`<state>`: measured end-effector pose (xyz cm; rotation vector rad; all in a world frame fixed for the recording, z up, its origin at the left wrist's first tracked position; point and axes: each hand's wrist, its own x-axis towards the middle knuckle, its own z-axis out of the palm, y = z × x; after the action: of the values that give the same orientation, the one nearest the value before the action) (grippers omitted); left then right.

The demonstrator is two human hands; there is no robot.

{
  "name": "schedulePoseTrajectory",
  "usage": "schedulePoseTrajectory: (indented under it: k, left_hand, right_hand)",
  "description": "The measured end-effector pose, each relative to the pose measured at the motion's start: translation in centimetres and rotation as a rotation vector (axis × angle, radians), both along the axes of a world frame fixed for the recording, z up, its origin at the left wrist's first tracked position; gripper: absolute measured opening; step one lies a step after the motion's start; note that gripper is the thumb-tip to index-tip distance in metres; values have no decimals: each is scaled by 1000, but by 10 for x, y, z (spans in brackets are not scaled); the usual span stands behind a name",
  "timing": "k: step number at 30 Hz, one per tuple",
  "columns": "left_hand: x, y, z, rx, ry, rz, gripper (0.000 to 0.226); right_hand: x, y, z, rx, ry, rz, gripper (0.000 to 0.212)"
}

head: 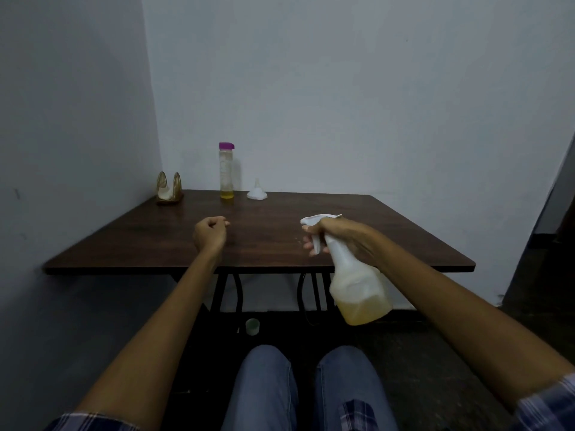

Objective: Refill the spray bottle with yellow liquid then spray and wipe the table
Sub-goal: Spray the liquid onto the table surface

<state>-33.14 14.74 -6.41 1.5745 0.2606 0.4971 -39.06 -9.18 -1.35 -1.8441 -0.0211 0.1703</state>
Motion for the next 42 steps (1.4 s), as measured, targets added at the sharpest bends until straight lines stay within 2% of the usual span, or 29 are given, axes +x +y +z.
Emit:
schedulePoseTrajectory:
  k: [2,5,7,9,13,15,19,21,27,32,35,42]
  left_hand:
    - [-1,3,2,10,-5,7,21]
    - [-3,9,3,15,-9,19,22]
    - [-5,14,3,23,-8,34,22]
    - [-7,20,3,23,-5,56,22]
    - [-10,27,2,19,-2,53,23]
    - [-13,20,4,-38,-17,-100,23]
    - [-28,-9,22,-148,-1,-609,25]
    - [-31,-20,29,-162,-55,-726,22]
    - [-32,-28,38,-73,-96,-785,10]
    - [-32,-37,35,-5,-123,-739,21]
    - [-31,-40,36,71,-126,-683,31]
    - [-30,-43,35,71,-118,-676,30]
  right_hand:
    - [-1,12,3,-7,16,46,20]
    - [1,31,3,-128,-59,67,32]
    - [3,40,5,-128,-68,81,24]
    - [1,45,9,-77,-54,120,4]
    - [3,46,9,-15,-29,236,19]
    - [5,46,5,-11,-24,303,18]
    - [6,51,-5,39,-103,346,14]
    - [7,52,-8,25,-138,343,12]
    - [8,45,-14,92,-170,249,9]
    - [9,42,-15,86,-163,234,14]
    - [10,41,-17,78,-165,218,9]
    - [12,37,-18,48,-158,213,8]
